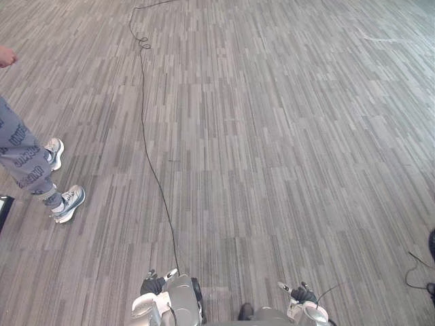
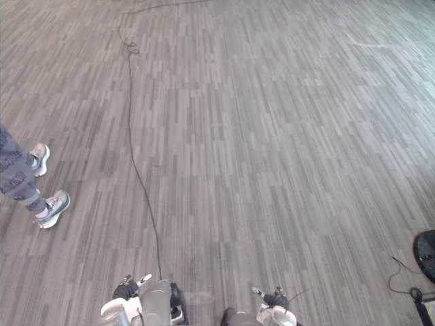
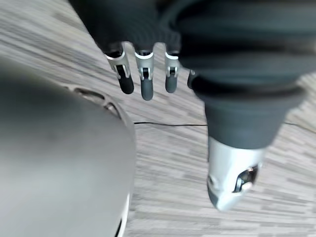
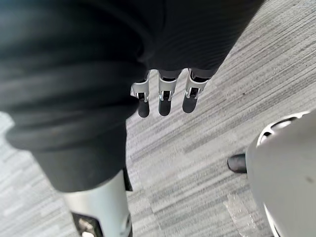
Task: Pick up cushions and gather them together orderly.
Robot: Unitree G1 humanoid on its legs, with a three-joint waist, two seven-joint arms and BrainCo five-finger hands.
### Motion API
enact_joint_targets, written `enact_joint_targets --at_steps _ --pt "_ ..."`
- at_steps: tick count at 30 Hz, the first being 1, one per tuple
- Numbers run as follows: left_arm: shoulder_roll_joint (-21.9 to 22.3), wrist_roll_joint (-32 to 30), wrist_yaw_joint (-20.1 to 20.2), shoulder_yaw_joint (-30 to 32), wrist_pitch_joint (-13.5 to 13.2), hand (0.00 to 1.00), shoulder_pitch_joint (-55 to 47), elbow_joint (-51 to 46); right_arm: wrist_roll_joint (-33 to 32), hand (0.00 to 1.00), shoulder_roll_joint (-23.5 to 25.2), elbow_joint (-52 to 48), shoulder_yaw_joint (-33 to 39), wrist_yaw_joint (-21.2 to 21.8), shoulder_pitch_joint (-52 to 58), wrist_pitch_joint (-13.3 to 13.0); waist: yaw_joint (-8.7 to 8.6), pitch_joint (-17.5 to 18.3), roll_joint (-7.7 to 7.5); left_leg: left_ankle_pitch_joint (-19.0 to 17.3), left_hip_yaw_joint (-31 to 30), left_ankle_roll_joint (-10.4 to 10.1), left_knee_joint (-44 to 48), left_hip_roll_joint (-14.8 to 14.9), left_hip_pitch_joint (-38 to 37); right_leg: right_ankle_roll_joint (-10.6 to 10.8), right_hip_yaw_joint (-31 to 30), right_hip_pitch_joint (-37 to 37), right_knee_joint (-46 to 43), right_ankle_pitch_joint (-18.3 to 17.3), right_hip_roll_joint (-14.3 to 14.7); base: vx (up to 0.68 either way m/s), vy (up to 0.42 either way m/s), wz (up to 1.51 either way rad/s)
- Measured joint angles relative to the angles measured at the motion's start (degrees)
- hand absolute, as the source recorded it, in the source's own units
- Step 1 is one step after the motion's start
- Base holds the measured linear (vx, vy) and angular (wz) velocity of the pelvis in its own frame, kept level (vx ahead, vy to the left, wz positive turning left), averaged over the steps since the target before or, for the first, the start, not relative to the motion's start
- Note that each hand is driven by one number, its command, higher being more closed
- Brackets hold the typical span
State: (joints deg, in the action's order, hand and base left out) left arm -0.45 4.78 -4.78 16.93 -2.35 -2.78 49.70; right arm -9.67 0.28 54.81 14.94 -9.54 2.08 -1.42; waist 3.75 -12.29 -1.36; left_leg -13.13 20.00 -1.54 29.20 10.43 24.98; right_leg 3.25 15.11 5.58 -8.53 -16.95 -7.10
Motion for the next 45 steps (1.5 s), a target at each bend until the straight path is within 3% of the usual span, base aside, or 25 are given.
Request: enact_joint_targets --at_steps 1,2,3,5,8,10,12,16,19,20,21,22,23,25,27,29,31,33,35,37,38,39,42,43,45 --pt "0.25 0.11 0.00 0.00 -0.08 0.00 -0.11 -0.66 -0.01 0.00 0.24 0.06 0.02 -0.14 0.13 0.03 0.38 0.22 -0.19 5.80 -0.05 0.37 -2.84 -0.72 0.79 0.87 -0.53 1.00 1.16 -0.57 -0.86 0.48 0.309 -0.31" --pt "0.49 0.34 0.02 0.03 -0.26 0.00 0.00 -0.75 -0.02 0.00 0.41 0.21 0.11 -0.19 0.49 0.06 0.81 0.60 -0.75 6.35 0.47 2.51 -1.98 -1.62 0.76 1.09 -1.51 1.68 1.85 -0.66 -1.49 0.55 0.305 -0.28" --pt "-0.03 0.31 -0.11 0.15 -0.49 0.00 0.31 -0.81 0.07 0.00 1.94 0.04 0.14 -0.13 0.62 0.21 0.91 1.26 -2.03 3.53 1.99 3.28 -0.26 -2.16 1.03 -0.37 -2.52 1.69 1.82 0.28 -2.85 0.61 0.304 -0.22" --pt "-0.86 0.24 -0.22 0.13 -0.54 0.00 0.57 -0.65 0.30 0.00 3.33 0.14 -0.03 0.14 0.63 0.29 1.42 1.92 -3.70 -0.62 3.12 5.17 3.57 -2.37 0.29 2.88 -3.62 1.32 -2.07 2.90 -4.76 0.69 0.356 -0.16" --pt "-2.03 -0.01 -0.37 -2.09 0.40 0.00 1.55 1.22 0.65 0.00 3.33 -0.17 0.12 0.47 0.75 0.22 1.88 1.38 -4.37 -4.62 4.01 5.59 1.46 -3.67 -9.52 6.59 -6.79 -5.98 -30.04 7.13 -7.21 0.55 0.240 -0.18" --pt "-1.90 -0.03 -0.40 -3.36 0.61 0.00 1.74 1.96 0.59 0.00 3.32 -2.27 0.14 0.60 1.49 -0.22 1.58 0.75 -3.51 -6.78 3.96 4.48 -2.62 -4.04 -17.83 5.82 -6.24 -11.45 -47.81 7.54 -6.74 0.52 0.091 -0.20" --pt "-1.05 0.01 -0.50 -3.33 0.64 0.00 2.01 2.76 0.63 0.00 3.34 -4.26 0.22 0.62 1.53 -0.32 0.90 0.63 -3.27 -7.79 4.40 3.42 -8.08 -4.38 -26.05 1.94 -2.87 -19.87 -57.69 5.28 -5.69 0.44 0.019 -0.19" --pt "0.25 0.58 -0.41 -3.27 0.55 0.00 3.84 4.82 1.25 0.00 2.44 -6.00 0.62 0.72 0.25 -1.12 -1.43 0.03 -2.44 -7.60 4.79 2.91 -15.61 -4.32 -34.62 -0.36 5.54 -32.28 -41.71 3.31 -4.71 0.47 -0.034 0.07" --pt "-0.22 0.56 -0.31 -4.68 0.51 0.00 3.74 7.14 2.86 0.00 0.27 -0.95 0.54 1.01 -1.08 -0.82 -2.15 -0.23 -2.16 -7.22 2.18 2.23 -19.80 -4.95 -41.36 -2.38 5.43 -31.85 -12.76 13.10 0.13 0.68 -0.171 0.41" --pt "-0.36 0.05 -0.31 -4.53 0.49 0.00 3.08 7.39 2.67 0.00 -0.34 -0.14 0.73 1.22 -1.18 -0.87 -3.19 -0.15 -2.71 -6.61 -0.68 1.00 -20.42 -5.54 -43.87 -8.02 2.86 -31.62 -11.46 21.37 0.40 0.54 -0.176 0.50" --pt "-0.19 -0.19 -0.42 -4.30 0.52 0.00 3.24 7.89 2.73 0.00 -0.70 -0.17 0.77 1.43 -1.83 -0.88 -3.49 -0.36 -1.60 -6.14 -1.64 0.17 -20.36 -4.76 -44.50 -8.10 3.16 -31.75 -14.23 19.34 0.85 0.65 -0.214 0.39" --pt "0.73 -0.81 -0.32 -4.17 0.51 0.00 3.23 8.03 3.53 0.00 -1.81 -0.12 0.99 1.73 -2.83 -0.86 -3.42 -0.36 1.08 -3.64 -3.52 -3.98 -17.57 -2.29 -44.39 -8.41 4.54 -31.92 -18.85 13.85 1.48 0.63 -0.237 0.16" --pt "1.23 -1.40 -0.39 -3.62 0.46 0.00 3.19 7.94 3.49 0.00 -1.66 -0.46 2.03 1.97 -2.93 -0.94 -3.47 -0.34 2.52 -2.61 -5.04 -5.03 -11.98 -0.14 -42.65 -8.57 5.58 -31.05 -20.51 10.87 2.11 0.87 -0.343 0.18" --pt "1.93 -1.64 -0.29 -1.09 0.51 0.00 2.91 7.48 4.08 0.00 -1.49 -0.63 2.67 2.06 -3.02 -0.59 -3.21 -0.75 4.07 6.43 -10.21 -2.86 13.15 5.31 -32.42 -9.32 6.24 -26.00 -20.32 6.03 5.24 0.62 -0.231 -0.01" --pt "2.23 -1.96 -0.01 0.09 0.46 0.00 2.66 5.35 4.02 0.00 -1.31 -0.21 1.85 1.88 -3.01 -0.52 -3.07 -1.65 4.20 4.01 -10.80 -4.09 29.62 9.59 -24.44 -10.26 6.21 -19.32 -17.01 4.42 7.92 0.54 -0.105 -0.13" --pt "1.63 -1.97 0.03 0.07 0.24 0.00 2.68 2.49 3.90 0.00 -0.41 -0.08 0.25 1.65 -2.43 -0.21 -2.57 -2.43 2.06 -0.40 -8.20 -2.85 34.21 10.13 -16.30 -9.74 5.50 -10.68 -11.66 2.57 8.28 0.61 -0.099 0.03" --pt "1.74 -1.93 0.06 -0.01 -0.10 0.00 2.69 -0.05 3.30 0.00 -0.08 -0.04 -0.50 1.55 -1.80 -0.12 -1.27 -2.34 1.50 -2.76 -4.59 -1.43 29.48 9.77 -9.71 -8.56 4.85 -5.37 -7.22 2.11 8.34 0.53 -0.049 -0.06" --pt "1.83 -1.86 0.06 -0.07 -0.29 0.00 2.65 -1.81 2.86 0.00 -0.04 -0.03 -1.93 1.39 -2.12 0.27 0.00 -2.49 1.30 -3.18 -2.30 -0.84 15.53 6.52 -3.03 -6.71 2.92 -0.26 -2.83 1.13 8.02 0.55 0.062 -0.31" --pt "2.00 -1.78 0.01 0.17 -0.60 0.00 2.10 -1.85 2.87 0.00 1.00 0.02 -1.97 1.20 -2.22 0.32 1.20 -2.53 1.28 1.04 -3.68 -1.52 -0.62 2.24 -0.59 -4.84 0.28 3.43 -1.11 -0.73 6.81 0.62 0.181 -0.69" --pt "1.51 -1.14 -0.07 1.13 -0.89 0.00 0.95 -2.13 2.88 0.00 2.32 0.23 -2.14 0.74 -1.63 0.38 2.96 -1.98 -0.35 10.19 -6.18 -1.67 -4.92 -0.89 -0.56 -3.16 -3.77 5.35 -1.09 -2.43 4.88 0.73 0.272 -0.92" --pt "0.78 -0.81 -0.10 1.21 -1.02 0.00 1.07 -2.14 2.93 0.00 3.23 0.79 -3.53 0.82 -1.43 0.60 3.20 -1.21 -2.19 8.19 -5.40 0.13 -3.65 -2.28 -1.26 -3.79 -6.36 5.48 -2.00 -2.09 2.84 0.71 0.272 -0.61" --pt "0.64 -0.89 0.05 1.30 -0.97 0.00 1.09 -2.31 2.99 0.00 3.29 0.21 -3.20 0.82 -1.36 0.53 3.15 -0.93 -2.85 6.04 -4.31 2.46 -0.64 -2.08 -1.30 -2.80 -7.82 4.91 -4.37 -0.47 1.49 0.87 0.356 -0.52" --pt "-0.92 -0.45 -0.19 0.80 -0.63 0.00 1.07 -1.48 3.05 0.00 3.40 -0.28 -2.63 0.70 -1.18 0.41 3.42 -0.86 -5.02 1.39 -0.26 4.22 2.13 -2.50 -7.84 1.26 -11.44 1.07 -20.88 4.39 -1.82 0.64 0.263 -0.66" --pt "-1.65 -0.18 -0.28 -0.55 -0.10 0.00 1.06 0.34 3.29 0.00 3.31 -0.36 -2.88 1.01 -0.99 0.02 2.68 -1.00 -4.82 0.17 0.36 5.27 0.90 -2.51 -14.26 3.97 -11.71 -4.84 -37.98 10.11 -3.21 0.51 0.139 -0.66" --pt "-1.77 -0.18 -0.44 -2.21 0.23 0.00 1.14 1.32 3.60 0.00 3.26 -2.41 -2.88 1.29 0.35 -0.29 2.13 -1.17 -3.90 -2.28 2.64 5.24 -2.12 -1.86 -22.49 2.30 -8.74 -12.93 -53.25 8.28 -4.48 0.54 0.087 -0.83"
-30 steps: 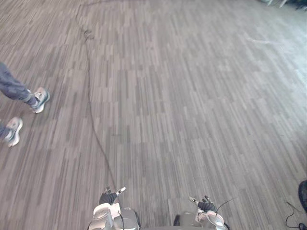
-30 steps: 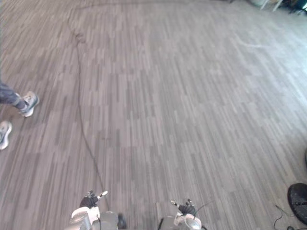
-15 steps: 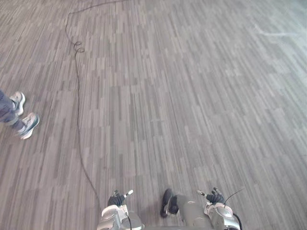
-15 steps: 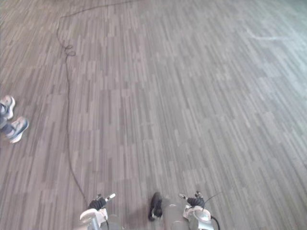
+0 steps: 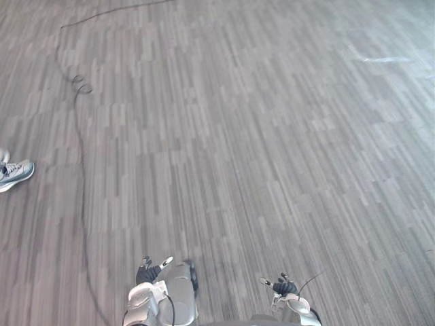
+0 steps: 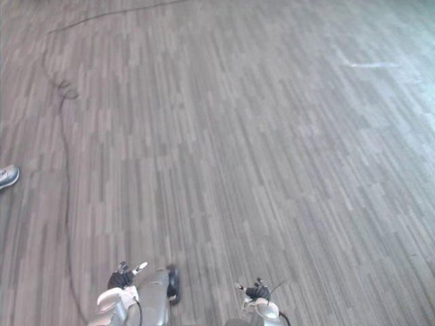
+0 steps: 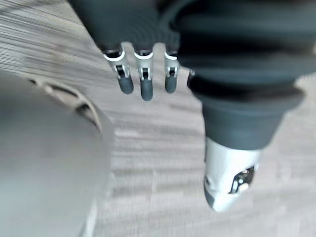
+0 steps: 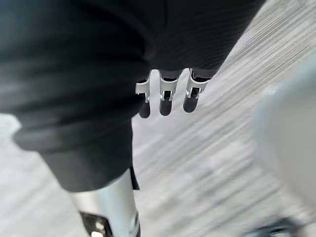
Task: Pick up cushions and gather them together orderly.
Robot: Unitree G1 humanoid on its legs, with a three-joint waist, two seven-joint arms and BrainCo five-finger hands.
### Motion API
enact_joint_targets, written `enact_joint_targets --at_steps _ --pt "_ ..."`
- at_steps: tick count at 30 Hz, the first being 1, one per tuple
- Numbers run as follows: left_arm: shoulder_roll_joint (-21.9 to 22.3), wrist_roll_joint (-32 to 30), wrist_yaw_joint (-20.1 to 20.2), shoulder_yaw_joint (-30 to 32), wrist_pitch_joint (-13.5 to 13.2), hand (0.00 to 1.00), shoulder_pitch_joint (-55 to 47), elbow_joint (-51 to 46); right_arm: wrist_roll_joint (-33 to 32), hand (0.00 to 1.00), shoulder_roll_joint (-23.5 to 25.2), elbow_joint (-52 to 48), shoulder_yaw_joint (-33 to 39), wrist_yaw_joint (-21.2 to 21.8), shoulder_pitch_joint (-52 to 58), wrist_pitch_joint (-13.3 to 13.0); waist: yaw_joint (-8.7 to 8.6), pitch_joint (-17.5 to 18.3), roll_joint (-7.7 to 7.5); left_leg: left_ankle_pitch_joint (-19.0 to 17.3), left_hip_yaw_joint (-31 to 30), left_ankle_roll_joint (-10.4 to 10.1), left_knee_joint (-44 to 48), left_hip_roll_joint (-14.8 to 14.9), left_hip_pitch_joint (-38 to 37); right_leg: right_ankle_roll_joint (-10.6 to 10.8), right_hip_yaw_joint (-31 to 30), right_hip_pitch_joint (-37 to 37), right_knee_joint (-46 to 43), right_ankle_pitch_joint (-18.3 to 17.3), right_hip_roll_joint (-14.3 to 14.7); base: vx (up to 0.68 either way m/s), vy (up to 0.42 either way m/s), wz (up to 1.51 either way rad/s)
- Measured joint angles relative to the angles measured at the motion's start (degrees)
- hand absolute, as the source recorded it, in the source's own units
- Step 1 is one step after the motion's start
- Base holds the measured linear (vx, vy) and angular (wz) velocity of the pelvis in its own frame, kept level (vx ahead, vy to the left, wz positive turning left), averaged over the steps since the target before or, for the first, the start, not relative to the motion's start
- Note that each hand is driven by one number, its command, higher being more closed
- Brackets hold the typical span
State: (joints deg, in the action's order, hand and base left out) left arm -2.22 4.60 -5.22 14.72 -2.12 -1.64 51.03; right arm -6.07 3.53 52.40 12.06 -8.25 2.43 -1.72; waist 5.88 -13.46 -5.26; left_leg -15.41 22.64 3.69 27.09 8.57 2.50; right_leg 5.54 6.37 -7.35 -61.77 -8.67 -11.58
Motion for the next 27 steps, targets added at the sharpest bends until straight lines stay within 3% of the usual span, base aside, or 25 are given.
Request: enact_joint_targets --at_steps 2,3,5,7,8,9,10,11,12,13,14,15,17,20,22,23,24,25,26,27 --pt "0.11 0.03 -0.07 -1.19 0.08 0.00 0.18 0.80 0.71 0.00 0.01 -1.90 -0.51 0.40 0.25 -0.05 -0.79 0.58 0.50 -2.69 2.46 -2.93 -5.00 0.49 -6.58 -2.69 6.19 -6.90 -1.52 -2.68 -1.19 0.51 0.047 -0.71" --pt "0.30 0.06 -0.04 -1.27 0.11 0.00 0.91 1.71 1.26 0.00 0.01 -2.64 -0.91 0.58 0.15 -0.10 -1.62 0.54 0.15 -3.61 4.22 -4.47 -7.40 0.61 -9.77 -3.09 10.43 -10.62 2.06 -4.13 -1.94 0.62 0.018 -0.47" --pt "0.47 0.04 0.09 -2.34 0.17 0.00 1.53 3.14 1.65 0.00 -0.16 -3.11 -0.83 0.72 -0.41 -0.25 -2.96 0.52 0.27 -3.90 6.73 -5.04 -10.64 0.85 -14.14 -4.10 16.22 -14.58 13.67 -4.32 -1.57 0.52 -0.032 -0.49" --pt "0.52 0.01 0.14 -2.94 0.14 0.00 1.61 4.36 1.66 0.00 -0.87 -1.84 -0.84 1.00 -1.67 -0.25 -3.52 0.27 0.69 -3.77 8.91 -5.28 -14.46 0.57 -18.92 -5.43 21.73 -15.80 30.75 -0.45 0.33 0.50 -0.039 -0.44" --pt "0.14 -0.07 0.19 -3.42 0.07 0.00 1.44 4.88 1.80 0.00 -1.18 -0.90 -0.85 1.09 -1.84 -0.08 -3.65 0.46 0.26 -2.89 9.50 -6.85 -17.00 -0.78 -21.97 -6.71 24.19 -15.32 41.92 4.87 1.92 0.60 -0.071 -0.42" --pt "-0.26 -0.36 0.22 -3.29 0.06 0.00 0.85 5.05 2.52 0.00 -1.57 0.13 -0.66 1.29 -1.80 0.05 -3.73 0.70 -0.14 -2.27 9.49 -8.01 -18.11 -2.16 -25.63 -13.26 23.84 -14.92 46.63 11.25 3.03 0.62 -0.093 -0.42" --pt "-0.17 -0.70 0.26 -3.31 0.09 0.00 0.88 5.66 2.94 0.00 -2.08 0.16 -0.36 1.45 -1.99 0.08 -3.98 0.56 0.75 -1.74 9.29 -8.99 -18.05 -2.02 -27.12 -16.46 23.52 -14.62 45.41 14.68 3.49 0.66 -0.112 -0.58" --pt "0.64 -1.85 0.47 -2.48 0.25 0.00 0.77 6.03 3.94 0.00 -3.32 -0.07 0.81 1.69 -2.59 0.09 -4.04 1.15 3.66 1.55 8.57 -14.53 -14.74 1.52 -28.06 -17.71 24.09 -14.84 38.97 8.81 4.64 0.78 -0.192 -0.33" --pt "1.14 -2.51 0.46 -2.48 0.16 0.00 0.94 5.69 3.95 0.00 -3.56 -0.49 2.56 1.89 -2.38 0.09 -5.47 1.24 4.94 4.57 4.40 -15.13 -6.21 4.56 -25.29 -17.23 24.45 -14.13 36.26 5.04 5.90 0.78 -0.205 -0.34" --pt "1.55 -2.99 0.43 -2.11 0.07 0.00 0.95 5.42 3.96 0.00 -3.67 -0.58 3.44 2.01 -2.41 0.17 -5.52 1.19 6.12 7.24 1.87 -13.82 0.76 6.86 -22.54 -17.00 24.33 -12.95 36.02 3.29 7.16 0.76 -0.216 -0.28" --pt "1.95 -3.46 0.48 -1.48 0.16 0.00 0.92 5.17 3.94 0.00 -3.86 -1.40 3.46 1.91 -2.22 0.51 -5.53 1.07 7.91 15.72 -3.30 -9.97 17.16 11.21 -14.90 -16.87 23.31 -10.55 37.22 1.28 10.07 0.64 -0.115 -0.66" --pt "2.68 -3.45 0.49 -0.39 0.29 0.00 0.94 4.66 3.85 0.00 -3.80 -1.49 3.20 1.81 -2.44 0.78 -5.33 0.15 8.51 13.78 -5.19 -9.89 30.50 13.81 -8.86 -17.42 21.70 -7.18 38.42 -0.35 12.87 0.63 -0.082 -0.81" --pt "2.58 -3.44 0.54 -0.19 0.34 0.00 0.51 2.34 3.68 0.00 -3.14 -1.20 1.48 1.38 -2.25 1.27 -4.30 -0.73 7.14 6.86 -7.05 -9.45 40.30 13.71 -1.37 -18.28 18.13 0.15 40.96 -3.20 15.19 0.60 -0.050 -0.86" --pt "2.15 -3.31 0.56 -0.47 -0.25 0.00 -0.06 -0.66 3.25 0.00 -2.42 0.26 -1.12 1.32 -1.75 1.58 -3.05 -0.58 4.95 1.97 -6.38 -7.08 34.36 10.53 8.78 -16.48 12.51 9.38 47.27 -5.08 16.28 0.52 -0.027 -0.80" --pt "2.13 -3.26 0.53 0.03 -0.68 0.00 -1.21 -2.63 2.91 0.00 -1.44 0.34 -2.32 1.34 -2.15 1.90 -2.07 -0.51 4.31 1.11 -6.09 -6.33 20.18 6.67 14.88 -15.20 7.25 14.28 50.95 -5.97 16.41 0.58 0.062 -1.10" --pt "2.31 -2.67 0.50 0.30 -1.05 0.00 -2.17 -3.12 2.69 0.00 -1.34 0.37 -2.92 1.31 -2.18 2.00 -1.71 -0.40 4.32 1.68 -7.01 -7.19 12.00 4.74 16.40 -14.59 4.88 15.93 52.16 -6.49 16.24 0.59 0.149 -1.29" --pt "3.24 -1.87 0.41 1.56 -1.40 0.00 -2.72 -3.76 2.70 0.00 -1.24 0.73 -3.20 1.29 -2.16 2.01 -0.79 -0.19 4.91 3.64 -9.03 -8.84 2.00 2.53 17.58 -13.15 1.67 17.72 52.57 -7.35 16.00 0.62 0.225 -1.49" --pt "3.81 -1.21 0.34 1.88 -1.47 0.00 -3.11 -4.00 2.71 0.00 -1.14 1.73 -3.30 1.19 -1.99 2.05 0.08 0.49 5.35 5.54 -9.28 -9.17 -5.35 1.42 18.27 -11.62 -0.99 19.43 53.00 -9.14 15.80 0.64 0.260 -1.39" --pt "3.83 -0.68 0.35 1.85 -1.49 0.00 -3.39 -4.29 2.72 0.00 -0.99 2.56 -3.54 1.16 -1.94 2.09 0.69 0.91 5.17 8.66 -9.61 -7.92 -6.11 1.02 18.41 -10.66 -2.69 20.53 53.04 -10.19 15.33 0.69 0.325 -1.42" --pt "3.59 -0.36 0.40 1.81 -1.73 0.00 -3.62 -4.33 2.77 0.00 0.01 2.59 -4.09 1.07 -1.12 2.24 1.59 2.51 3.79 13.25 -10.51 -6.08 -4.23 -0.20 17.29 -9.49 -6.16 21.98 52.31 -11.29 13.46 0.76 0.346 -1.28"
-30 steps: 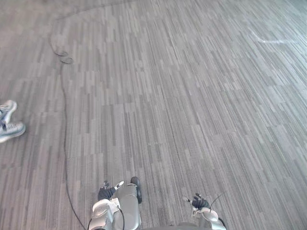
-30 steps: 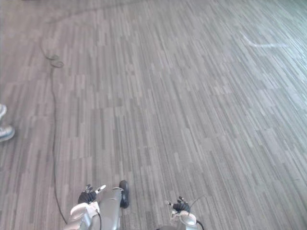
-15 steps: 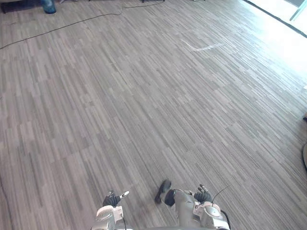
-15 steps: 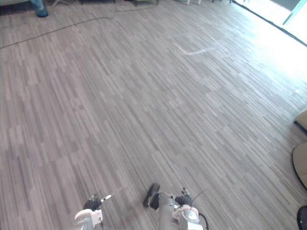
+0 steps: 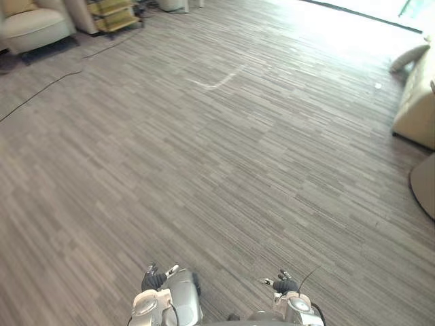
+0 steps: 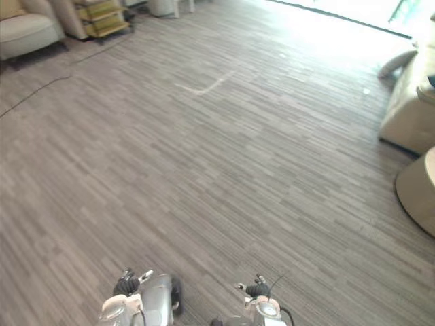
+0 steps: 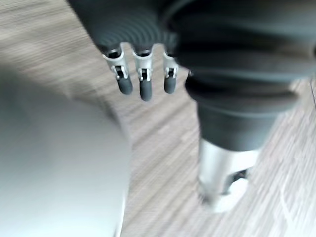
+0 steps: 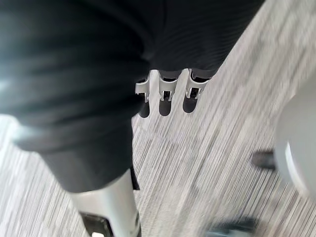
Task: Pick up cushions and gather them together orderly.
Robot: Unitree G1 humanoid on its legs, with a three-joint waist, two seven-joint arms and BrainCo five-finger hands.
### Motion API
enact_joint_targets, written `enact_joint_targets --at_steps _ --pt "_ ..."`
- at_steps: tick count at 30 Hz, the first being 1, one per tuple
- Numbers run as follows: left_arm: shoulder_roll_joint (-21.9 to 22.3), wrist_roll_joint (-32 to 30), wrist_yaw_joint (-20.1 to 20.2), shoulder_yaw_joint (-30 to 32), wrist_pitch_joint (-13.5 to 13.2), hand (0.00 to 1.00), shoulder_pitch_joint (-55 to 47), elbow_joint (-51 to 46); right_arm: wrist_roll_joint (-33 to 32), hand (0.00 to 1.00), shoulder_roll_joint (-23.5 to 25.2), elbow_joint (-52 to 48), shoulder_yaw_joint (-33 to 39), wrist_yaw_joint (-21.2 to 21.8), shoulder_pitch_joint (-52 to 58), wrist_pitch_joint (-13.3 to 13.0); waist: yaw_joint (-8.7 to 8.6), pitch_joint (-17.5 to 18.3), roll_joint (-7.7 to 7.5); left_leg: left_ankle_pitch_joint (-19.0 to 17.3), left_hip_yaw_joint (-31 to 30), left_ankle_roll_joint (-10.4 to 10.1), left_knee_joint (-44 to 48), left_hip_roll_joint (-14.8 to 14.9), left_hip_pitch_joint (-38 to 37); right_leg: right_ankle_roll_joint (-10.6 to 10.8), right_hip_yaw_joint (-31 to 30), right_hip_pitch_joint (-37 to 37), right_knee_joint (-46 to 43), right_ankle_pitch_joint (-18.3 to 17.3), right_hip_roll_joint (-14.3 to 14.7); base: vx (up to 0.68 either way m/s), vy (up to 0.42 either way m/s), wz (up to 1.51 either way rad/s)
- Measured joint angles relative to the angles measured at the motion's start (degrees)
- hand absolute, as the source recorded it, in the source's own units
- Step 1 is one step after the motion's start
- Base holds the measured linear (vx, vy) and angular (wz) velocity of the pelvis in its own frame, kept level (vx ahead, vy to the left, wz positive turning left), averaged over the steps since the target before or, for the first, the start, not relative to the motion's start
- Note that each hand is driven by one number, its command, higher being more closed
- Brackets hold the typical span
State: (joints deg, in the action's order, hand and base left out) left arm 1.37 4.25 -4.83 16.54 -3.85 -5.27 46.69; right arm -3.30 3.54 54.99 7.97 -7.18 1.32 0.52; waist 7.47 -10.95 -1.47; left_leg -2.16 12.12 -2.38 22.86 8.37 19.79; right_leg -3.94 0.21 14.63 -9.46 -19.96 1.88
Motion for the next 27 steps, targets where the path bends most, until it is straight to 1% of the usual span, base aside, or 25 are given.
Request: enact_joint_targets --at_steps 1,2,3,4,5,6,7,9,10,11,12,13,14,15,16,17,18,19,20,21,22,23,24,26,27 --pt "-0.64 -0.05 0.01 0.05 0.05 0.00 0.00 0.14 0.07 0.00 -0.04 -0.06 -1.24 0.10 0.56 0.01 0.09 1.17 -1.63 -2.40 1.32 2.08 2.80 -0.26 0.06 1.48 -1.53 -1.10 -3.53 -0.03 -1.45 0.79 0.350 -1.22" --pt "-1.05 -0.04 0.01 0.10 0.11 0.00 -0.01 0.34 0.18 0.00 -0.02 -0.23 -1.22 0.04 0.58 -0.22 0.12 1.61 -2.35 -4.10 2.82 2.67 4.40 0.00 -0.47 2.51 -2.11 -3.04 -8.14 0.03 -2.32 0.92 0.415 -0.97" --pt "-1.92 0.34 -0.05 0.05 0.07 0.00 0.28 1.31 0.69 0.00 0.44 -0.26 -1.11 0.01 0.52 -0.30 0.17 1.28 -3.33 -7.33 5.28 3.39 6.05 -0.07 -3.55 5.53 -2.43 -7.02 -20.95 1.24 -3.83 0.60 0.280 -0.75" --pt "-2.27 0.37 -0.09 -0.16 0.24 0.00 0.35 1.60 1.01 0.00 0.43 -0.26 -0.91 0.02 0.55 -0.30 -0.05 1.06 -3.68 -8.73 5.99 3.63 6.10 -0.49 -5.45 8.22 -2.29 -9.46 -27.72 2.98 -4.77 0.69 0.335 -0.64" --pt "-3.09 0.14 -0.15 -0.61 0.67 0.00 0.96 3.41 1.03 0.00 -0.03 -0.36 -0.26 0.09 1.10 -0.44 -1.65 0.52 -3.49 -12.32 6.31 3.91 5.70 -2.08 -10.57 11.34 -0.02 -15.15 -43.56 6.88 -7.58 0.64 0.232 -0.30" --pt "-3.31 -0.64 -0.33 -0.87 1.40 0.00 1.51 5.50 1.16 0.00 -0.07 -2.20 0.33 0.43 1.14 -0.77 -2.53 0.26 -3.01 -14.62 7.44 4.16 4.81 -2.31 -16.11 10.01 3.22 -18.21 -50.88 6.09 -9.68 0.75 0.262 -0.26" --pt "-3.28 -0.83 -0.39 -1.18 1.58 0.00 1.55 6.06 1.18 0.00 -0.09 -2.56 0.33 0.42 1.18 -0.92 -2.76 0.17 -2.49 -15.28 8.21 4.08 3.67 -2.29 -18.62 9.11 5.01 -19.98 -52.31 5.54 -10.63 0.68 0.187 -0.30" --pt "-3.07 -0.82 -0.34 -2.99 1.68 0.00 2.54 6.62 1.35 0.00 -0.04 -3.22 -0.21 1.20 0.90 -1.59 -2.96 0.27 -1.79 -16.56 10.26 2.96 -2.80 -2.04 -26.29 6.64 14.76 -28.66 -48.50 4.17 -13.96 0.52 0.114 -0.33" --pt "-3.02 -0.81 -0.28 -3.02 1.70 0.00 2.82 7.00 1.61 0.00 -0.04 -3.89 -0.05 1.31 0.80 -1.61 -3.04 0.27 -1.79 -16.64 10.70 2.73 -4.34 -2.00 -27.67 6.49 16.88 -30.86 -45.58 4.18 -14.37 0.59 0.080 -0.27" --pt "-3.03 -0.78 -0.22 -3.19 1.72 0.00 3.05 7.72 2.46 0.00 -0.14 -4.33 0.56 1.53 0.15 -2.12 -3.32 -0.03 -1.48 -16.64 11.67 1.79 -7.33 -2.01 -30.89 6.15 21.00 -33.96 -36.97 4.55 -14.16 0.61 0.046 -0.31" --pt "-3.23 -0.80 -0.20 -4.02 1.70 0.00 2.85 8.58 2.98 0.00 -0.49 -3.92 0.85 1.56 -0.85 -2.14 -4.43 -0.30 -1.03 -16.34 12.49 1.26 -10.45 -2.07 -34.29 5.19 23.54 -35.00 -25.44 7.31 -12.24 0.62 0.029 -0.26" --pt "-3.48 -0.81 -0.15 -4.81 1.73 0.00 2.88 9.00 3.31 0.00 -0.66 -3.79 0.79 1.61 -0.88 -2.15 -4.91 -0.39 -0.90 -16.32 12.45 1.23 -11.41 -2.14 -35.38 4.62 23.91 -35.13 -21.06 9.11 -11.20 0.50 0.004 -0.13" --pt "-3.64 -0.83 0.01 -5.37 1.78 0.00 2.97 9.48 3.30 0.00 -0.92 -3.90 0.82 1.63 -1.01 -2.15 -5.49 -0.42 -0.94 -16.33 12.13 1.22 -12.63 -2.59 -37.52 3.62 24.00 -35.70 -14.10 12.71 -9.53 0.68 -0.051 0.03" --pt "-3.69 -1.75 0.08 -5.51 1.74 0.00 2.83 9.79 3.35 0.00 -1.42 -3.71 0.83 1.64 -0.95 -2.01 -5.61 -0.24 -1.44 -16.44 11.11 0.10 -13.28 -3.76 -40.50 2.33 23.51 -35.40 -7.61 17.08 -8.01 0.72 -0.079 0.12" --pt "-3.44 -2.00 0.10 -5.41 1.79 0.00 2.72 9.99 3.41 0.00 -1.76 -3.93 0.87 1.72 -0.71 -1.66 -5.82 -0.16 -1.33 -16.59 9.85 -0.42 -13.18 -4.04 -42.37 -3.27 21.47 -35.41 -9.05 22.77 -7.88 0.88 -0.107 0.11" --pt "-2.18 -2.15 0.12 -5.04 1.80 0.00 3.04 10.23 3.47 0.00 -2.53 -4.29 0.95 1.84 -1.20 -1.60 -6.13 -0.21 0.44 -16.23 8.58 -1.21 -11.92 -2.73 -43.75 -4.47 21.73 -35.85 -14.59 20.15 -7.66 0.71 -0.137 0.17" --pt "-1.04 -3.33 0.27 -4.89 1.73 0.00 2.76 10.09 3.51 0.00 -3.55 -4.45 1.11 2.06 -1.38 -1.53 -6.80 0.29 2.22 -13.23 5.33 -5.52 -1.91 0.33 -40.74 -3.99 22.81 -35.09 -18.98 14.31 -6.98 0.83 -0.198 0.07" --pt "-0.41 -3.79 0.32 -4.06 1.79 0.00 2.76 9.80 3.61 0.00 -3.62 -4.55 1.05 2.17 -1.47 -1.47 -6.93 0.18 3.32 -9.75 2.93 -5.49 8.90 2.81 -36.38 -3.83 22.78 -33.51 -19.24 12.10 -5.60 0.67 -0.192 0.03" --pt "-0.44 -3.88 0.37 -3.83 1.78 0.00 2.58 9.53 3.71 0.00 -3.72 -4.67 0.98 2.17 -1.55 -1.47 -6.95 -0.09 4.23 -6.18 1.58 -5.25 15.90 4.49 -33.33 -4.01 22.66 -32.19 -18.60 11.40 -4.54 0.66 -0.148 -0.38" --pt "-0.12 -4.05 0.47 -2.84 1.86 0.00 2.18 8.81 3.77 0.00 -3.83 -4.30 0.84 2.02 -1.99 -1.21 -6.59 -0.50 5.54 -3.75 0.02 -5.72 31.39 8.45 -26.41 -4.78 21.70 -28.29 -16.77 9.93 -1.61 0.64 -0.070 -0.59" --pt "-0.14 -4.08 0.47 -1.98 1.91 0.00 2.16 8.23 3.66 0.00 -3.38 -3.61 0.72 1.95 -2.24 -0.73 -6.39 -1.02 5.38 -4.90 0.05 -5.87 38.12 9.96 -23.18 -5.17 20.60 -25.09 -15.32 9.00 -0.20 0.63 -0.053 -0.66" --pt "-0.46 -4.10 0.42 -1.66 1.90 0.00 2.12 7.59 3.59 0.00 -2.73 -3.19 0.52 1.86 -2.31 -0.55 -6.06 -1.56 4.79 -6.89 -0.29 -4.84 42.10 10.24 -20.22 -5.15 19.60 -21.21 -13.22 8.01 0.71 0.61 -0.039 -0.50" --pt "-1.40 -4.04 0.46 -1.91 1.76 0.00 2.01 6.44 3.29 0.00 -1.92 -2.25 0.24 1.79 -2.46 -0.46 -5.63 -1.90 3.15 -9.82 0.42 -3.08 42.69 9.64 -15.33 -5.17 17.77 -15.40 -9.30 6.52 1.00 0.54 -0.038 -0.45" --pt "-1.72 -3.43 0.41 -1.98 1.24 0.00 1.41 4.90 3.27 0.00 -1.58 0.13 0.31 1.61 -1.88 -0.37 -4.53 -1.48 1.33 -13.10 2.76 -0.51 34.37 7.66 -9.31 -4.18 15.09 -10.50 -4.87 6.04 0.86 0.56 -0.011 -0.56" --pt "-1.55 -2.98 0.42 -1.84 0.90 0.00 1.33 3.85 3.28 0.00 -1.59 0.09 0.34 1.53 -1.95 -0.08 -3.71 -1.51 1.54 -13.77 3.17 0.55 28.50 6.65 -6.58 -3.29 14.12 -8.36 -3.56 5.97 0.72 0.52 0.063 -0.62"
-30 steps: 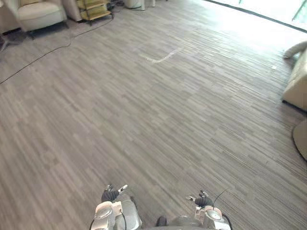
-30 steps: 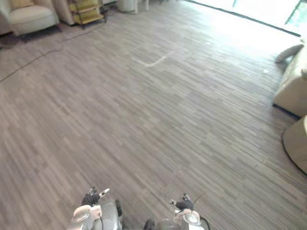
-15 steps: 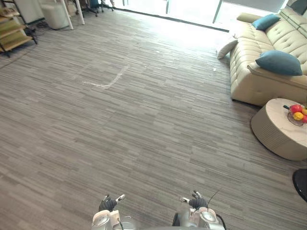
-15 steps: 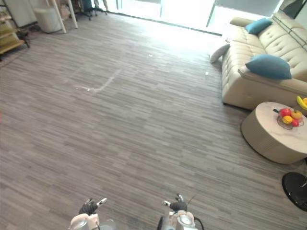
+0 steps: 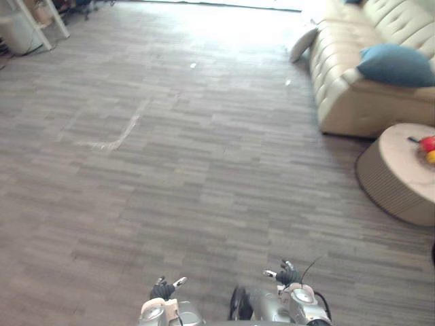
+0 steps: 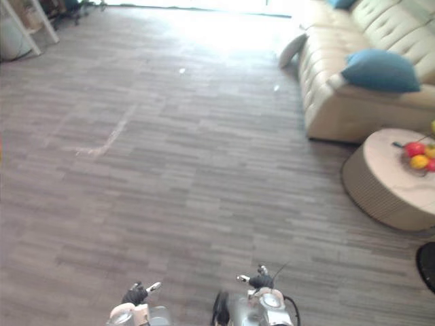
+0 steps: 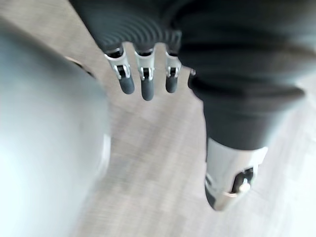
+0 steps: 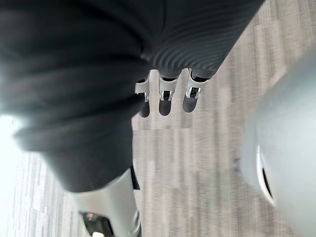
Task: Pick up cushions and gather them together orderly.
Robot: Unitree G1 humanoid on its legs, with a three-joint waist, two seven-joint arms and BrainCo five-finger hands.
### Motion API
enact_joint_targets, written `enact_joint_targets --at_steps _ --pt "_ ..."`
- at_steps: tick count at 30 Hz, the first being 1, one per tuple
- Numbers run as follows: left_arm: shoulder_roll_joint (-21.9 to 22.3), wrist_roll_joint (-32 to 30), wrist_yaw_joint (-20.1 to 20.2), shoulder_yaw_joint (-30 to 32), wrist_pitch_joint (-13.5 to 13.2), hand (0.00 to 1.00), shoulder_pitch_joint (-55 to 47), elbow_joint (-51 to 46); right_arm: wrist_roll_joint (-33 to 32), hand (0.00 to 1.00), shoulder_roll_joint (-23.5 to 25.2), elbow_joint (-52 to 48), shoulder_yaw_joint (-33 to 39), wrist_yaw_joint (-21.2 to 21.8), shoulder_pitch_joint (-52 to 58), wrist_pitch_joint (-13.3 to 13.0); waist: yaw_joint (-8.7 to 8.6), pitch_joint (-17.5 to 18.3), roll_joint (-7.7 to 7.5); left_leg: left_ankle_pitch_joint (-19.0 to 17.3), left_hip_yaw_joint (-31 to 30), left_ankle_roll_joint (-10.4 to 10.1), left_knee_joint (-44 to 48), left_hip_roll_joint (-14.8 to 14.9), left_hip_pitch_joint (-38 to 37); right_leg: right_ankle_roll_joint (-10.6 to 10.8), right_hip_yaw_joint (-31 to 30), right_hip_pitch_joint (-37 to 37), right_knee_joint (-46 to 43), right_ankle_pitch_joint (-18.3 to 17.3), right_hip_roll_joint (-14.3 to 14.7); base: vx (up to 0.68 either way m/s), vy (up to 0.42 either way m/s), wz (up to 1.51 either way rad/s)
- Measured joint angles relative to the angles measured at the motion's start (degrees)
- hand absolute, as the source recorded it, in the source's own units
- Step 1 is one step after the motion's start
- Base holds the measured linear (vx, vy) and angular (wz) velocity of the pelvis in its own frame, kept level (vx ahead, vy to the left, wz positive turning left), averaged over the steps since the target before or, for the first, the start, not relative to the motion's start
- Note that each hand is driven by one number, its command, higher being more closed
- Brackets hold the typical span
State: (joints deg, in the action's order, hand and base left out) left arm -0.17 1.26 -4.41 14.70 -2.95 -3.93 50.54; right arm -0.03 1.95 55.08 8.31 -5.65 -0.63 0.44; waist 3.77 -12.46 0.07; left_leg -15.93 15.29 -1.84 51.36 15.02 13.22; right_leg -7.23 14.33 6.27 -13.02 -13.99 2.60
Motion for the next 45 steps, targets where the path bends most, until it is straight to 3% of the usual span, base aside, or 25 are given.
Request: enact_joint_targets --at_steps 2,4,6,7,8,11,13,14,16,18,21,22,23,24,26,28,30,34,37,38,39,40,41,44,45 --pt "1.21 0.13 0.01 1.22 -0.61 0.00 -0.50 -1.78 0.00 0.00 -0.02 -0.22 -0.61 -0.45 0.00 0.08 0.27 -0.58 0.83 0.87 -0.40 0.06 -13.57 -2.64 5.33 1.53 -2.92 4.04 2.43 -2.12 -0.37 0.62 0.194 -0.65" --pt "2.09 0.16 -0.16 1.87 -0.82 0.00 -0.71 -2.58 0.02 0.00 0.33 0.06 -0.71 -0.71 0.29 0.05 1.00 -0.44 0.63 5.47 -1.99 -2.77 -28.10 -6.02 6.80 3.66 -5.37 6.79 3.33 -4.32 -2.14 0.61 0.264 -0.71" --pt "1.53 1.23 -0.30 1.64 -1.56 0.00 -0.89 -2.72 0.06 0.00 1.05 2.20 -1.27 -1.17 0.57 0.08 2.90 1.56 -1.12 14.83 -1.13 -0.09 -31.09 -8.08 6.79 5.82 -10.07 9.66 3.57 -7.03 -4.83 0.69 0.318 -0.92" --pt "1.38 1.19 -0.34 1.67 -1.47 0.00 -0.94 -2.79 0.07 0.00 1.37 2.24 -1.36 -1.15 0.69 0.17 2.91 2.09 -1.77 14.81 -0.67 0.16 -30.25 -8.36 6.87 5.40 -10.66 9.37 2.91 -6.70 -5.59 0.76 0.335 -0.74" --pt "0.64 1.15 -0.36 1.62 -1.45 0.00 -1.12 -2.62 0.14 0.00 1.58 2.14 -1.88 -1.01 1.41 0.04 2.92 2.92 -3.14 12.01 0.53 3.28 -27.77 -8.99 6.46 6.53 -12.27 7.71 -1.97 -4.81 -7.33 0.89 0.409 -0.53" --pt "-1.56 1.11 -0.55 -0.73 -1.12 0.00 -0.63 -0.37 1.11 0.00 1.46 1.85 -1.21 -1.14 1.68 -0.28 1.75 2.59 -4.62 5.21 2.65 4.80 -26.33 -11.55 -1.62 16.11 -15.35 -3.95 -35.05 4.36 -11.05 0.72 0.329 -0.24" --pt "-1.74 0.98 -0.61 -1.18 -0.30 0.00 -0.02 1.69 1.80 0.00 1.28 0.57 -1.24 -0.94 1.82 -0.94 1.11 1.56 -3.46 1.87 2.62 4.94 -28.26 -12.42 -9.45 15.26 -12.93 -8.62 -47.85 4.60 -11.90 0.65 0.220 -0.01" --pt "-1.43 1.00 -0.64 -1.21 -0.04 0.00 -0.02 2.51 2.30 0.00 1.37 -0.39 -1.25 -0.66 1.98 -1.34 0.79 1.67 -2.89 0.21 2.70 4.82 -31.30 -12.62 -14.96 12.68 -9.70 -12.64 -49.77 2.98 -12.12 0.51 0.115 -0.02" --pt "-1.49 0.97 -0.62 -1.63 -0.09 0.00 -0.10 3.45 2.38 0.00 1.47 -1.62 -1.28 -0.38 1.62 -1.89 0.17 1.60 -2.56 -0.50 2.80 4.19 -34.97 -12.62 -19.83 10.44 -3.32 -18.74 -45.19 0.77 -12.90 0.48 0.084 0.06" --pt "-1.78 0.98 -0.63 -1.77 0.11 0.00 0.26 5.11 2.42 0.00 1.28 -2.56 -0.12 -0.11 1.04 -2.11 -0.85 1.43 -2.54 -0.73 2.59 3.89 -40.31 -13.12 -26.40 9.83 2.24 -24.58 -29.74 0.55 -12.25 0.62 0.034 0.26" --pt "-1.83 0.19 -0.52 -2.86 0.14 0.00 0.26 5.28 2.42 0.00 0.61 -2.48 0.54 0.05 0.36 -2.03 -1.34 1.07 -2.21 -2.42 1.07 1.66 -43.73 -13.26 -30.96 9.57 2.23 -25.84 -11.43 6.25 -9.27 0.56 -0.040 0.39" --pt "-1.78 -0.01 -0.52 -2.70 0.03 0.00 -0.18 5.16 2.42 0.00 0.27 -2.46 0.48 0.03 0.39 -1.86 -1.33 1.09 -2.38 -4.16 -0.30 0.82 -44.44 -13.76 -33.58 8.43 0.54 -26.17 -7.44 8.72 -8.27 0.84 -0.160 0.61" --pt "-1.22 -0.21 -0.42 -2.72 0.22 0.00 -0.58 5.30 2.44 0.00 -0.20 -2.81 0.44 0.10 0.26 -1.76 -1.91 1.07 -1.87 -5.26 -3.02 0.79 -43.81 -13.68 -35.69 4.09 -1.79 -26.57 -11.35 13.42 -7.84 0.71 -0.145 0.63" --pt "-0.94 -0.36 -0.43 -2.77 0.21 0.00 -0.59 5.34 2.46 0.00 -0.37 -2.78 0.46 0.12 0.15 -1.68 -1.94 1.21 -1.52 -5.25 -3.93 0.79 -42.73 -13.27 -35.85 3.64 -1.96 -26.92 -13.46 13.07 -7.81 0.84 -0.235 0.69" --pt "0.90 -1.08 -0.39 -2.55 0.19 0.00 -0.77 5.12 2.56 0.00 -1.67 -2.72 0.50 0.18 0.00 -1.33 -1.92 2.49 1.29 -4.65 -7.81 0.13 -26.29 -9.58 -29.23 3.55 1.07 -25.72 -17.13 6.85 -7.48 0.65 -0.220 0.41" --pt "2.89 -1.01 -0.40 -0.13 0.29 0.00 -0.80 3.87 2.40 0.00 -2.89 -2.78 -0.12 0.06 -0.39 -0.84 -1.47 1.68 4.74 5.83 -8.19 -4.35 2.33 -2.61 -17.06 2.45 1.50 -19.47 -15.34 2.25 -3.45 0.65 -0.154 -0.07" --pt "2.57 -1.07 -0.15 0.09 0.44 0.00 -0.71 2.36 2.31 0.00 -2.45 -1.80 -0.23 0.01 -0.57 -0.06 -1.26 0.56 4.91 2.96 -6.41 -3.49 12.86 0.89 -11.21 1.49 1.13 -11.88 -12.02 -0.30 -1.76 0.61 -0.081 -0.20" --pt "1.46 -0.83 -0.30 0.13 -0.09 0.00 -1.29 -0.83 2.07 0.00 -1.47 -0.03 -1.61 -0.08 0.05 0.41 -0.02 0.82 2.05 -0.96 -2.85 -0.82 4.47 -1.06 1.34 2.99 -0.20 0.07 -2.03 -1.45 -2.27 0.69 -0.057 -0.11" --pt "1.89 -0.22 -0.29 1.73 -0.65 0.00 -1.23 -2.85 1.55 0.00 -0.95 0.01 -1.63 -0.64 -0.13 0.62 1.18 0.09 0.90 1.30 -0.69 -0.25 -17.51 -6.12 6.52 4.49 -2.19 6.24 2.17 -2.26 -4.70 0.66 0.125 -0.43" --pt "2.33 0.15 -0.37 2.00 -1.00 0.00 -1.21 -3.36 1.54 0.00 -0.79 0.20 -1.74 -1.12 -0.16 0.52 2.19 0.16 0.88 6.39 -0.96 -1.32 -28.21 -7.81 7.63 6.01 -3.91 8.51 4.15 -3.31 -5.44 0.60 0.251 -0.84" --pt "2.37 0.76 -0.37 1.80 -1.42 0.00 -1.24 -3.44 1.56 0.00 -0.79 1.39 -1.78 -1.29 -0.37 0.35 3.10 0.48 0.86 12.67 -0.91 -0.38 -29.41 -7.86 8.21 6.80 -6.21 10.63 5.40 -4.41 -5.50 0.62 0.280 -0.91" --pt "2.22 0.90 -0.32 1.59 -1.41 0.00 -1.16 -3.37 1.56 0.00 -0.37 2.30 -1.72 -1.36 -0.45 0.35 3.19 0.84 0.56 14.45 -0.70 1.23 -28.55 -8.29 8.07 6.77 -7.31 11.25 5.40 -4.49 -6.11 0.78 0.359 -0.62" --pt "0.99 0.94 -0.39 0.99 -1.25 0.00 -0.97 -3.22 1.63 0.00 1.17 2.27 -1.79 -1.36 -0.40 0.54 2.84 1.63 -1.57 12.29 0.47 2.76 -27.69 -9.44 7.75 5.14 -8.82 10.31 2.90 -3.37 -8.21 0.67 0.322 -0.43" --pt "-0.50 1.06 -0.60 -0.18 -1.12 0.00 -0.62 -2.31 2.19 0.00 1.60 2.15 -1.71 -1.19 0.44 0.39 2.73 1.68 -3.66 7.45 2.47 4.98 -26.42 -10.89 3.85 11.60 -12.93 2.51 -17.22 2.39 -11.18 0.63 0.326 -0.27" --pt "-1.61 0.98 -0.74 -1.41 -0.85 0.00 0.23 -1.02 2.41 0.00 1.40 1.89 -1.67 -1.21 1.01 0.21 2.34 1.25 -4.59 4.85 2.90 5.13 -26.36 -12.32 -0.57 14.92 -14.71 -2.54 -32.13 7.18 -12.49 0.60 0.288 -0.04"
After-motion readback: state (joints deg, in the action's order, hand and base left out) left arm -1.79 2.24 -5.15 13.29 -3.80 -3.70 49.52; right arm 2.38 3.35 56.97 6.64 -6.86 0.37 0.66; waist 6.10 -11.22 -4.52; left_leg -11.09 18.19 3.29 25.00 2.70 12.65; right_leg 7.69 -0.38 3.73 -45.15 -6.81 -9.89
